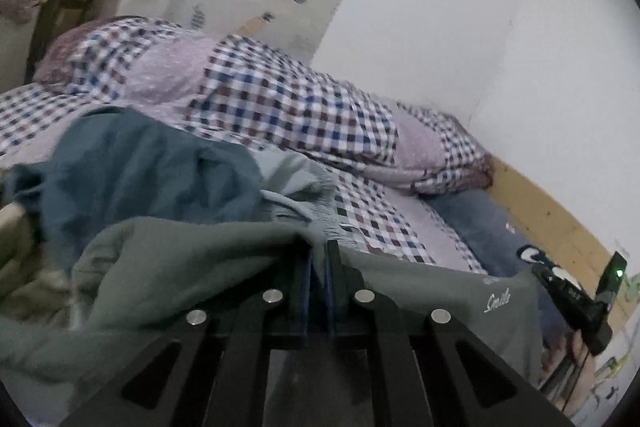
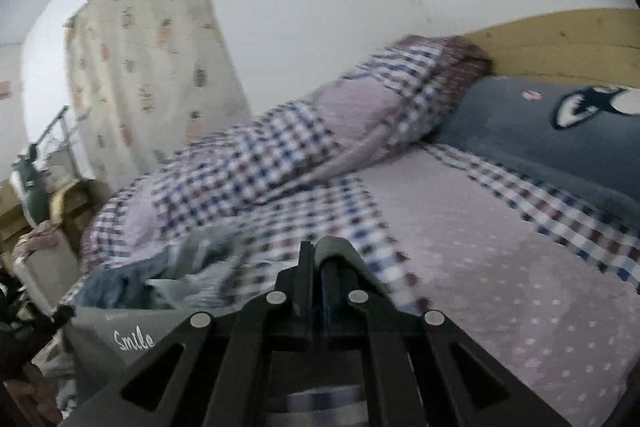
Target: Fold clothes
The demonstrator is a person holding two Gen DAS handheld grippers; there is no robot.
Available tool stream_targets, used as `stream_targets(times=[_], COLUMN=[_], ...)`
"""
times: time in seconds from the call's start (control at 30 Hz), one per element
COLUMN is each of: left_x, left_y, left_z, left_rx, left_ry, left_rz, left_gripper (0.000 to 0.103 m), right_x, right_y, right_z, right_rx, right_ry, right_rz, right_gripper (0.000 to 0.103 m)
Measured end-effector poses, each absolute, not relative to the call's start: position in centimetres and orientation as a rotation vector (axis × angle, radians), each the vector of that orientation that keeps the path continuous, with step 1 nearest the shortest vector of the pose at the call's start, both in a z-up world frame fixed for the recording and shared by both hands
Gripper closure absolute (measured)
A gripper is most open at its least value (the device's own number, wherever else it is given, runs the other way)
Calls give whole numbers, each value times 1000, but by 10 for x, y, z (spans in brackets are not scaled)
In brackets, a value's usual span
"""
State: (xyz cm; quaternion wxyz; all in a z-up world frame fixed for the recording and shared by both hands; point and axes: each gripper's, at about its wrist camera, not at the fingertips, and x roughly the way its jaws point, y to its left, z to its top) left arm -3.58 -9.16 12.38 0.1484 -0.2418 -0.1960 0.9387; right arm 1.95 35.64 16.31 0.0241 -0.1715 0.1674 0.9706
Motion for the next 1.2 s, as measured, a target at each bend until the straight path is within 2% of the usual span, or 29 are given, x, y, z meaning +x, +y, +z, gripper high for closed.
stream_targets(times=[0.27, 0.4, 0.57, 0.7, 0.73, 0.8, 0.83, 0.87, 0.9, 0.97, 1.07, 1.2], left_x=[-106, -126, -150, -180, -183, -181, -178, -173, -164, -147, -115, -50], left_y=[-8, 24, 65, 101, 106, 111, 111, 108, 103, 88, 63, 22], left_z=[159, 177, 193, 167, 159, 143, 137, 134, 131, 128, 125, 115], left_rx=[-727, -706, -612, -803, -866, -944, -964, -964, -958, -962, -975, -996], left_ry=[-406, -369, -343, -255, -225, -192, -186, -186, -196, -214, -240, -262], left_rz=[2682, 2692, 2692, 2652, 2632, 2590, 2575, 2576, 2573, 2560, 2536, 2519], left_gripper=[99, 99, 98, 93, 88, 69, 46, 28, 24, 23, 21, 20], right_x=[26, 37, 50, 37, 31, 23, 22, 21, 21, 23, 26, 33], right_y=[420, 434, 442, 455, 460, 468, 471, 472, 472, 469, 461, 445], right_z=[148, 158, 176, 159, 151, 139, 134, 131, 129, 127, 128, 131], right_rx=[-486, -419, -297, -440, -505, -625, -664, -690, -709, -732, -765, -809], right_ry=[696, 668, 525, 458, 463, 488, 493, 484, 472, 445, 398, 362], right_rz=[2858, 2852, 2821, 2742, 2720, 2703, 2702, 2702, 2708, 2725, 2740, 2807], right_gripper=[102, 102, 101, 96, 92, 86, 81, 67, 59, 54, 38, 32])
